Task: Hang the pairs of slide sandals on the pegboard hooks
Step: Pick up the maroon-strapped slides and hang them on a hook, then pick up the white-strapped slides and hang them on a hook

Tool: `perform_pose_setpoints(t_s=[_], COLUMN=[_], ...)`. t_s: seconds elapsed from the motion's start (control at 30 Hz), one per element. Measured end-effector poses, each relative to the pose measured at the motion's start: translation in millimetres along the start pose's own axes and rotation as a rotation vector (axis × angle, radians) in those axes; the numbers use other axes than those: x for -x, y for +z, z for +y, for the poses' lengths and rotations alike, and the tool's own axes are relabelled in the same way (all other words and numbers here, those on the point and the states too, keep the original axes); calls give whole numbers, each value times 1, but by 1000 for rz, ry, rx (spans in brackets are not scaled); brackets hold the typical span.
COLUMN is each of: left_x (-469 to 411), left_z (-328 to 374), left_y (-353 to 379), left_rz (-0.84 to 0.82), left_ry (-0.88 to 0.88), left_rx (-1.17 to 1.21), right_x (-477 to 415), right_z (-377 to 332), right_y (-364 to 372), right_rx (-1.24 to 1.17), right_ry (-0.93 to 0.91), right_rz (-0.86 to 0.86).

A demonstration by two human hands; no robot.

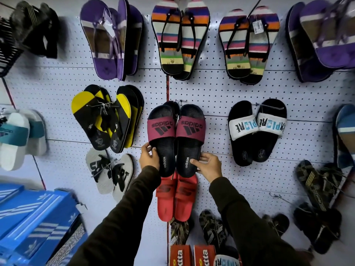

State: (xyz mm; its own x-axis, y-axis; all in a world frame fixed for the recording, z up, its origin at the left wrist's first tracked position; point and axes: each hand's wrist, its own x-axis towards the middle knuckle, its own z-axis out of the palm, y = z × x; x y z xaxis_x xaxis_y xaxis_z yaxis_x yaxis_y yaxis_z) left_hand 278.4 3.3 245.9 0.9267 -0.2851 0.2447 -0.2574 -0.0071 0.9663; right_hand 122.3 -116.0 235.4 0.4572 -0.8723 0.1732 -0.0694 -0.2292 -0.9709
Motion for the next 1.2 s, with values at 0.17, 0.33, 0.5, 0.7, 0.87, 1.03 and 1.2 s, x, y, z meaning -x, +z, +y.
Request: perform_pose_setpoints(t_s=[0.17, 0.33, 0.5, 0.7, 0.87, 1.03, 1.2], left_x=[19, 63, 124, 203, 264, 303, 319], left_z=[-22, -72, -124, -185, -230, -253, -266], left_y=[4, 17, 43, 66, 75, 94, 115], left_rz=[-9, 13, -96, -342, -630, -927, -915], left_ry=[-19, -110, -177, -296, -520, -681, -761], left_rx=[129, 122, -31, -193, -416, -597, -657], right_x=[12, 40, 70, 117, 172, 214, 226], right_z=[28, 75, 130, 209, 272, 316, 341], right_y=[-1, -16, -39, -97, -148, -171, -167], right_rx=[22, 115, 249, 406, 554, 535, 171], right_ry=[23, 59, 128, 263, 637, 944, 1079], right_rz=[-55, -88, -98, -29, 68, -82, -83])
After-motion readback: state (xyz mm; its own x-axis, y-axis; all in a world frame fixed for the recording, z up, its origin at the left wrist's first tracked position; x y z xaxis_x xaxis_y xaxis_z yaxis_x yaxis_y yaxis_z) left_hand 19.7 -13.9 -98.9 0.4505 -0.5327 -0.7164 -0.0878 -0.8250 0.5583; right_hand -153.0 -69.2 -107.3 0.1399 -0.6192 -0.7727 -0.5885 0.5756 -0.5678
